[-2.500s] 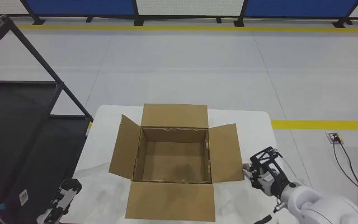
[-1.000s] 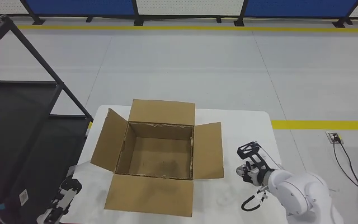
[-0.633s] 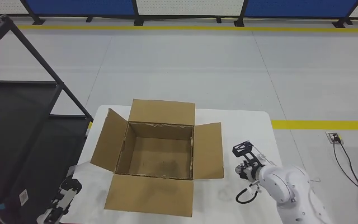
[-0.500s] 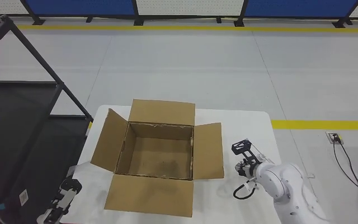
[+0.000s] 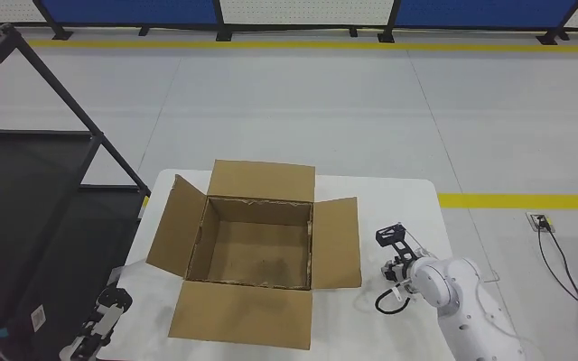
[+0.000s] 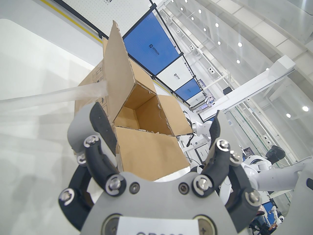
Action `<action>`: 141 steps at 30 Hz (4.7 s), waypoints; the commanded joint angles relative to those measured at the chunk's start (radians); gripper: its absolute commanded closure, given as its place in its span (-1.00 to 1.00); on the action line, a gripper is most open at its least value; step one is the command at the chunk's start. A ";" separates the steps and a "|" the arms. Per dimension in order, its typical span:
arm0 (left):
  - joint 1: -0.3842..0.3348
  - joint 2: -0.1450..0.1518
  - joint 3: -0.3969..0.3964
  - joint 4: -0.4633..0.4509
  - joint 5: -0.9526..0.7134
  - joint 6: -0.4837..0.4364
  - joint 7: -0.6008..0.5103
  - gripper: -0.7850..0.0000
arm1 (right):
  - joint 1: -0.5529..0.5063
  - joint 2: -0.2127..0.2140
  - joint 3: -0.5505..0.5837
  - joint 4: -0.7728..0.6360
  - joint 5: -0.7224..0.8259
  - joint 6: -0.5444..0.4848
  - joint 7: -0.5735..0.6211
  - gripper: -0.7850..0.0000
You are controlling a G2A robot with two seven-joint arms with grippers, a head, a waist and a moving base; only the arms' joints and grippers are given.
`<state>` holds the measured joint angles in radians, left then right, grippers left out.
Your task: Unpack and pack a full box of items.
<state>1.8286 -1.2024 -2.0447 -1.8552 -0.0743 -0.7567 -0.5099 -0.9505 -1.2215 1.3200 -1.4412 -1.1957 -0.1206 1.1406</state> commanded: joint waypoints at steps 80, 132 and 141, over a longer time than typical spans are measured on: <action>-0.373 0.018 0.298 0.372 0.327 -0.075 0.025 -1.00 | -0.372 0.078 0.083 -0.794 0.028 -0.427 -0.555 -1.00; -0.042 0.072 0.045 0.087 0.107 -0.230 0.123 -1.00 | -0.230 0.122 0.113 -0.259 0.045 -0.486 -0.319 -1.00; -0.042 0.072 0.045 0.087 0.107 -0.230 0.123 -1.00 | -0.130 0.119 0.063 -0.109 0.069 -0.443 -0.259 -1.00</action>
<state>1.7861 -1.1303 -1.9997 -1.7678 0.0331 -0.9870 -0.3866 -1.0882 -1.1022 1.3875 -1.5628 -1.1258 -0.5690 0.8771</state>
